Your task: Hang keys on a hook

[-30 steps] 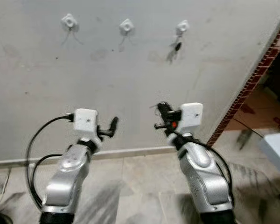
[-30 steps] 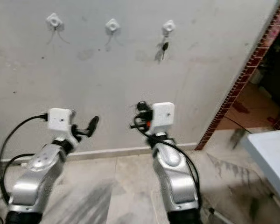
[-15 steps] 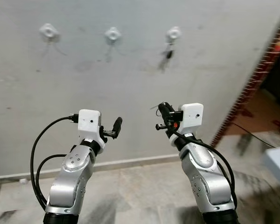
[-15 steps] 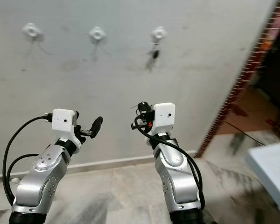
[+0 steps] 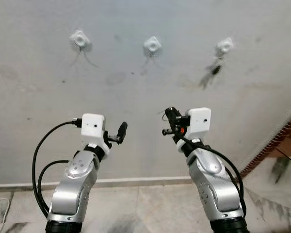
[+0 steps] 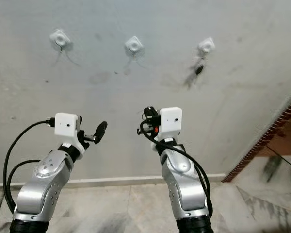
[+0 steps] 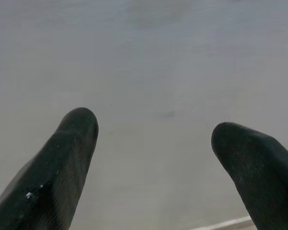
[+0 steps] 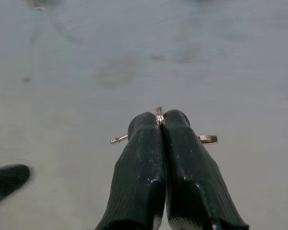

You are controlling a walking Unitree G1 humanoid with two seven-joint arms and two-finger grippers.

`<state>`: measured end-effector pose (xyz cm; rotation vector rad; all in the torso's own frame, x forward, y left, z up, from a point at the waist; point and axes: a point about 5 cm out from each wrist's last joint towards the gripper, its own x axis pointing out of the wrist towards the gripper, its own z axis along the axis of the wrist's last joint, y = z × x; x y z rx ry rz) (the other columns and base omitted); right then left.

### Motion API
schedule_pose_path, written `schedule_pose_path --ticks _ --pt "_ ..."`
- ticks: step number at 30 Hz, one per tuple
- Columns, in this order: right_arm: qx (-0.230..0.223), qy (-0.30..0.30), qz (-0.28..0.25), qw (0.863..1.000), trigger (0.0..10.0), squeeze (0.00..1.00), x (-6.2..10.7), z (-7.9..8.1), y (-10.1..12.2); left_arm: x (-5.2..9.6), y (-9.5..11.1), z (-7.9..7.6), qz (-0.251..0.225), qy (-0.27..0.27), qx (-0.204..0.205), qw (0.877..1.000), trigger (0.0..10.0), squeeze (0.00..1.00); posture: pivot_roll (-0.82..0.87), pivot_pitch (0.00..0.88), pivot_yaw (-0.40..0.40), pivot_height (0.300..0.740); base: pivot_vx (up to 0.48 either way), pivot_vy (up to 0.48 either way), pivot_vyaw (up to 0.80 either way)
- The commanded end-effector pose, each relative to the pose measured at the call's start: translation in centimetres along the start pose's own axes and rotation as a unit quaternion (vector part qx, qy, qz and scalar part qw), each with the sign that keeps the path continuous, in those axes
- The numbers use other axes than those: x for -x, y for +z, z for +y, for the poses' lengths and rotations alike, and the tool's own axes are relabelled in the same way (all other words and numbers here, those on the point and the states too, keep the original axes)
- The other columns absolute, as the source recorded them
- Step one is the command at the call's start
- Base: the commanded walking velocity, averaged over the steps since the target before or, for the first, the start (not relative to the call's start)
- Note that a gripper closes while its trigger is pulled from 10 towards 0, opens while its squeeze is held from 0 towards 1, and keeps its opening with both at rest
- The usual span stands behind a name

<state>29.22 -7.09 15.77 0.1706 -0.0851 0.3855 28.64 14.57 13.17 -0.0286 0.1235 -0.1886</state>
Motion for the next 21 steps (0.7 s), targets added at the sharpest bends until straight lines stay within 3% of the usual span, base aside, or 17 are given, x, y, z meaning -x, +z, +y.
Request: schedule_pose_path --ticks 1,21 --pt "0.003 -0.015 -0.009 1.0 10.0 0.0 0.2 -0.7 0.3 -0.2 0.1 -0.7 -0.001 -0.006 0.0 1.0 10.0 0.0 0.18 0.015 -0.068 0.74 0.0 0.0 0.0" --pt "0.029 0.023 -0.044 0.998 10.0 0.0 -1.6 1.3 1.8 -0.6 0.7 -0.8 -0.014 -0.01 -0.004 1.0 10.0 0.0 0.19 0.009 -0.076 0.74 0.0 0.0 0.0"
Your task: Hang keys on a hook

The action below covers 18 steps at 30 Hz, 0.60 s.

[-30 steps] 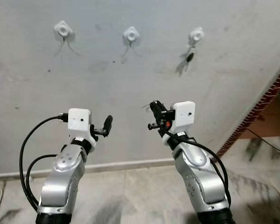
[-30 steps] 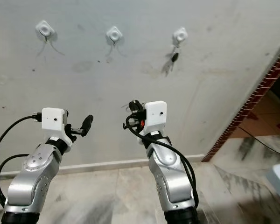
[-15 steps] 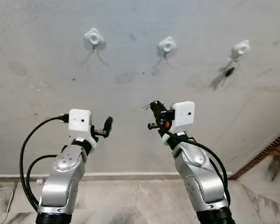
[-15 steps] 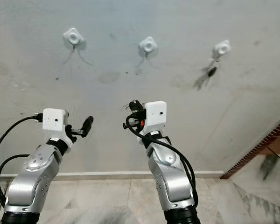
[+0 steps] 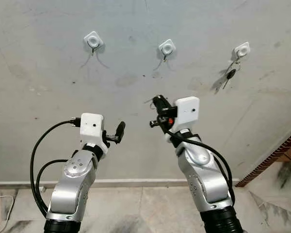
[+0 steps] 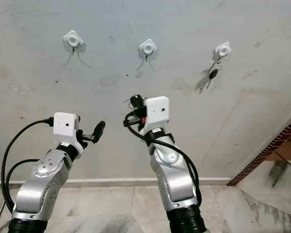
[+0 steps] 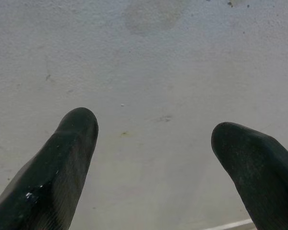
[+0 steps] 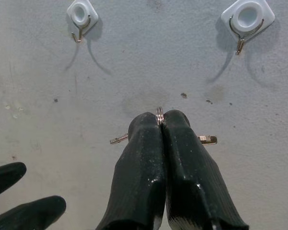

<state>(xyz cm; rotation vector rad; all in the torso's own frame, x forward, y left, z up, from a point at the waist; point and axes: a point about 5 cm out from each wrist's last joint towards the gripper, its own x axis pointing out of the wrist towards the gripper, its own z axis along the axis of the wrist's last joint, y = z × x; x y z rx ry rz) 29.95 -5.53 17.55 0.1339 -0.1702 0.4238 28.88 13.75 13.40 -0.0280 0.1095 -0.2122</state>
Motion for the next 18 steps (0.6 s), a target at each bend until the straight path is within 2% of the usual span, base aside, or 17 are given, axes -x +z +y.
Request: schedule_pose_path --ticks 1,12,18 --pt "0.004 -0.001 -0.008 1.0 10.0 0.0 -0.1 -0.2 0.3 -0.2 0.4 0.0 -0.008 0.002 -0.003 1.0 10.0 0.0 0.19 0.009 -0.076 0.74 0.0 0.0 0.0" --pt "0.01 -0.021 -0.001 1.0 10.0 0.0 1.1 -1.2 -0.1 0.0 0.1 0.0 -0.006 -0.004 -0.005 1.0 10.0 0.0 0.18 0.017 -0.07 0.74 0.0 0.0 0.0" --pt "0.013 -0.028 0.011 0.999 10.0 0.0 1.9 -1.6 -0.6 0.0 0.1 -0.2 -0.007 -0.008 -0.002 1.0 10.0 0.0 0.17 0.018 -0.067 0.74 0.0 -0.351 0.0"
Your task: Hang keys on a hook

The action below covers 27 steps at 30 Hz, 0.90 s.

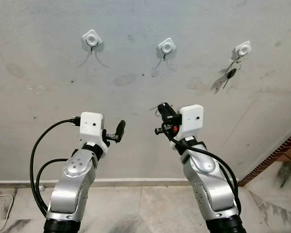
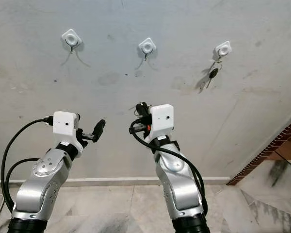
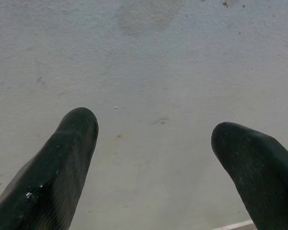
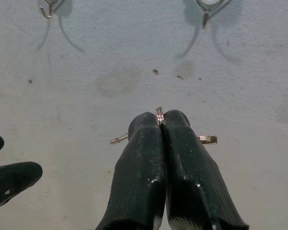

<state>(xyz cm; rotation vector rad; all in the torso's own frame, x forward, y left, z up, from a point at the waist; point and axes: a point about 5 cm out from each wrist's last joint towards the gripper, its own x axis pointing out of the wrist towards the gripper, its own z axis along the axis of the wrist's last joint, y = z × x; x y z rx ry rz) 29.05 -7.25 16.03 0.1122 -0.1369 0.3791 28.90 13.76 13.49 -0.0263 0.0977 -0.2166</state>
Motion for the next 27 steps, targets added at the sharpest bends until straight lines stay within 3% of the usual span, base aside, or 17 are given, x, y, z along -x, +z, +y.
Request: schedule_pose_path --ticks 1,13,27 --pt "0.003 -0.006 -0.006 1.0 10.0 0.0 0.13 -0.36 0.46 -0.05 -0.01 -0.22 -0.001 -0.006 0.0 1.0 10.0 0.0 0.17 0.019 -0.067 0.74 0.0 -0.416 0.0" --pt "0.003 -0.004 -0.005 1.0 10.0 0.0 0.1 -0.23 0.48 -0.07 0.12 -0.02 -0.003 -0.002 0.001 1.0 10.0 0.0 0.17 0.018 -0.069 0.74 0.0 -0.423 0.0" --pt "-0.001 0.005 -0.008 1.0 10.0 0.0 0.4 0.17 0.8 0.37 -0.11 0.48 -0.003 0.011 0.003 1.0 10.0 0.0 0.17 0.018 -0.07 0.74 0.0 0.0 0.0"
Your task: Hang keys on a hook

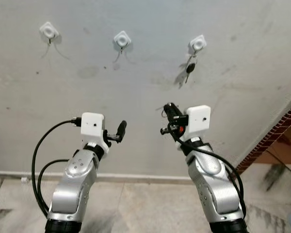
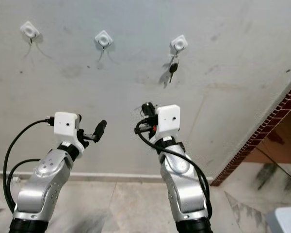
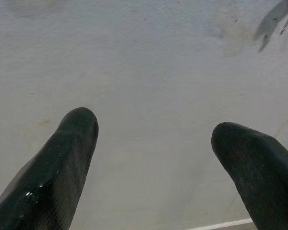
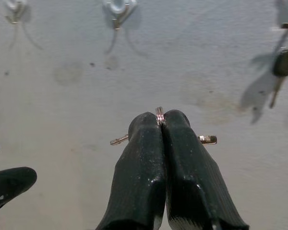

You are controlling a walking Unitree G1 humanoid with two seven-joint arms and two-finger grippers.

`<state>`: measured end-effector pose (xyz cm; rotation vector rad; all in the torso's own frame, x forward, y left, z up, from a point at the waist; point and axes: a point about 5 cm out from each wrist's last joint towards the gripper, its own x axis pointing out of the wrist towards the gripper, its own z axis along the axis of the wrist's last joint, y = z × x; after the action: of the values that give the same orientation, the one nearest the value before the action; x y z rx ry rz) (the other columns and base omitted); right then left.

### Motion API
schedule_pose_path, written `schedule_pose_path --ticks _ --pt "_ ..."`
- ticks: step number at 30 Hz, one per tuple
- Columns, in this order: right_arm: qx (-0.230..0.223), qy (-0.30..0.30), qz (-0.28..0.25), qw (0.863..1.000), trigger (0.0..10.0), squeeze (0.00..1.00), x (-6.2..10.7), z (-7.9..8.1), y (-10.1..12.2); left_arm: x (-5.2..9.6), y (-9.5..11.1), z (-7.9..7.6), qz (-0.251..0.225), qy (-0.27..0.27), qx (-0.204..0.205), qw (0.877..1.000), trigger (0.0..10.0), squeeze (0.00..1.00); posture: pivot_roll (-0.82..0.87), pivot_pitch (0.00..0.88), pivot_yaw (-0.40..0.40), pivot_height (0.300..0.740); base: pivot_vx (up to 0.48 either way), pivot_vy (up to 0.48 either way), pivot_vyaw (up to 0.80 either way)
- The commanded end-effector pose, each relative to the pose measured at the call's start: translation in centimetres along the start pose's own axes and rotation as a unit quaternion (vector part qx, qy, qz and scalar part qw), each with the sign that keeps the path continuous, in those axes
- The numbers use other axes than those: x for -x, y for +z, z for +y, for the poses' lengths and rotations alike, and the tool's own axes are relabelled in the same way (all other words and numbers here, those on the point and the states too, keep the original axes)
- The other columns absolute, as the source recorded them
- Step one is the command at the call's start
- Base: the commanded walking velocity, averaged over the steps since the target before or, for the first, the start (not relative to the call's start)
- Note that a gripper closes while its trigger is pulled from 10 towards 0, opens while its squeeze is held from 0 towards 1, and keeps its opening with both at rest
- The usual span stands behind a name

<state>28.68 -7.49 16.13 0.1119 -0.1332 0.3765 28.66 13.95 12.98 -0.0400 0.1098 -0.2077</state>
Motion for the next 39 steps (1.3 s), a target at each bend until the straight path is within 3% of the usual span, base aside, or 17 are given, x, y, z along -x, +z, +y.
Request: schedule_pose_path --ticks 1,16,20,26,39 --pt "-0.001 0.007 -0.01 1.0 10.0 0.0 0.0 0.3 0.6 0.2 0.4 0.3 -0.008 0.007 -0.005 1.0 10.0 0.0 0.17 0.018 -0.07 0.74 0.0 0.0 0.0" --pt "-0.004 0.018 -0.011 1.0 10.0 0.0 0.1 0.6 0.6 0.3 0.6 0.0 -0.02 -0.017 -0.003 1.0 10.0 0.0 0.17 0.013 -0.066 0.74 0.0 0.0 0.0" --pt "0.009 0.056 -0.012 0.998 10.0 0.0 0.1 1.6 0.7 0.6 0.5 0.0 -0.016 -0.013 0.001 1.0 10.0 0.0 0.17 0.013 -0.07 0.74 0.0 0.0 0.0" --pt "0.007 0.064 -0.01 0.998 10.0 0.0 0.2 1.7 0.6 0.8 0.6 0.4 -0.02 -0.009 -0.005 1.0 10.0 0.0 0.18 0.019 -0.072 0.74 0.0 0.0 0.0" --pt "0.006 0.069 -0.005 0.998 10.0 0.0 0.3 1.9 0.4 0.9 0.5 0.3 -0.022 -0.011 -0.005 1.0 10.0 0.0 0.18 0.019 -0.074 0.74 0.332 0.151 0.0"
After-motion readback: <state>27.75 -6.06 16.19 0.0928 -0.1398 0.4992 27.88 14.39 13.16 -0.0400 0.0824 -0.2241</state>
